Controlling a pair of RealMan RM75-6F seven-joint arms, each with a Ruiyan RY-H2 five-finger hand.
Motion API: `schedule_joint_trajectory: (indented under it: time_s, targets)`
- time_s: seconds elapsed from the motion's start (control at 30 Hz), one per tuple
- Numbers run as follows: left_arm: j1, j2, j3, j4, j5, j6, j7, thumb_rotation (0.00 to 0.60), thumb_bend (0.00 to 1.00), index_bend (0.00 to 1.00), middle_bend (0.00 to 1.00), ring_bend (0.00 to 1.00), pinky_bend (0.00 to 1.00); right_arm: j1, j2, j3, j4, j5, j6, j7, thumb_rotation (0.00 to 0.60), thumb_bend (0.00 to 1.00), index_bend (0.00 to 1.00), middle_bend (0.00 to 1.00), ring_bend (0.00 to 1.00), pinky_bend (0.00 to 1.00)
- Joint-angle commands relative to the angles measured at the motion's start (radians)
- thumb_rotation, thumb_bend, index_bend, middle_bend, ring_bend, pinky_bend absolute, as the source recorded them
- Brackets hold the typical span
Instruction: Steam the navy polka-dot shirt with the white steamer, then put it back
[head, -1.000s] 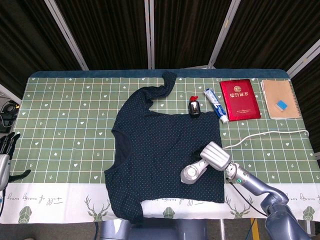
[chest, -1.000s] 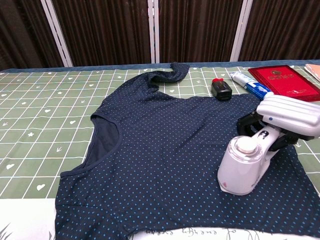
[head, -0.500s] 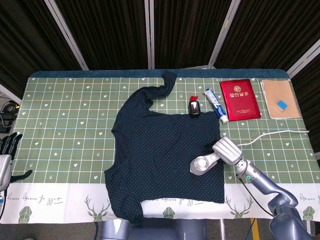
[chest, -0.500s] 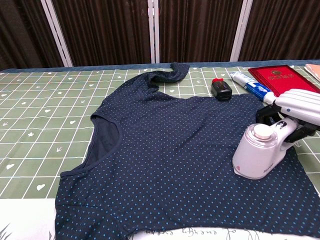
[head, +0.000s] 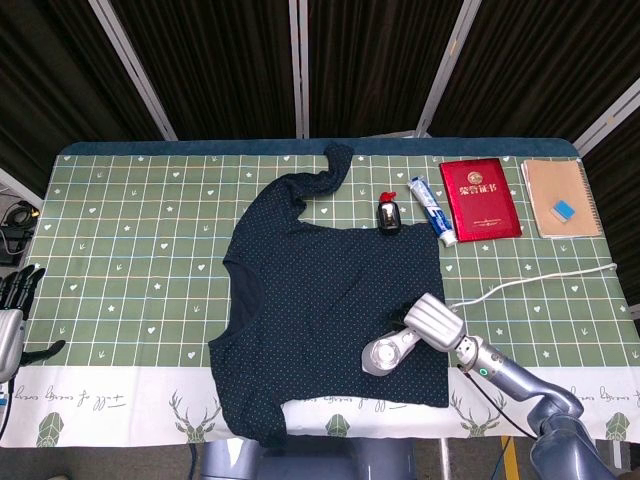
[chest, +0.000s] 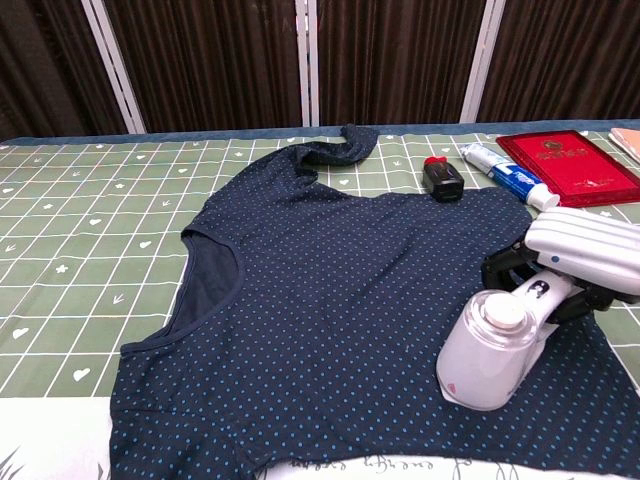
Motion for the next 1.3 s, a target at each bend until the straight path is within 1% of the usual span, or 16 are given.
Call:
schedule_joint_trajectory:
  time_s: [0.03,0.13,0.2,0.3,0.43,0.83,1.13,1.3]
  targets:
    - [0.0,0.0,0.0,0.0,0.0,0.0,0.0,0.6,0.0,0.0,0.0,0.0,0.0,-0.002,-0.009,-0.023,0.004,-0.025,0.029,-0.028,0.6,0.71,0.92,0.75,0.73,0.98]
    - [0.0,0.0,0.0,-0.001,0.0,0.001,0.0,0.6,0.0,0.0,0.0,0.0,0.0,-0.002,-0.009,-0.051,-0.001,-0.054,0.05,-0.044,0.6,0.71,0.92,0.74,0.73,0.98]
    - [0.0,0.001,0.0,-0.001,-0.001,0.001,-0.001,0.6,0.0,0.0,0.0,0.0,0.0,-0.002,-0.009,-0.06,-0.009,-0.064,0.067,-0.051,0.6,0.71,0.92,0.74,0.73,0.98]
    - [-0.001,0.001,0.0,0.0,0.0,-0.001,-0.002,0.6,0.0,0.0,0.0,0.0,0.0,-0.004,-0.011,-0.066,-0.02,-0.07,0.086,-0.052,0.6,0.71,0.92,0.74,0.73,0.98]
    - [0.0,0.002,0.001,-0.001,0.001,-0.001,-0.002,0.6,0.0,0.0,0.0,0.0,0.0,-0.005,-0.012,-0.065,-0.012,-0.068,0.079,-0.061,0.6,0.71,0.92,0.74,0.73,0.98]
    - [-0.002,0.0,0.001,0.0,-0.001,-0.003,0.001,0.6,0.0,0.0,0.0,0.0,0.0,-0.025,0.018,-0.003,0.041,0.013,-0.017,-0.031,0.6,0.71,0.92,0.74,0.73,0.98]
    - [-0.002,-0.002,0.003,-0.002,0.001,-0.003,0.005,0.6,0.0,0.0,0.0,0.0,0.0,-0.032,0.038,0.03,0.063,0.055,-0.081,-0.029,0.6,0.71,0.92,0.74,0.73,0.98]
    - [-0.002,-0.002,0.002,-0.004,0.002,0.0,0.006,0.6,0.0,0.0,0.0,0.0,0.0,-0.033,0.043,0.061,0.063,0.092,-0.137,-0.023,0.6,0.71,0.92,0.74,0.73,0.98]
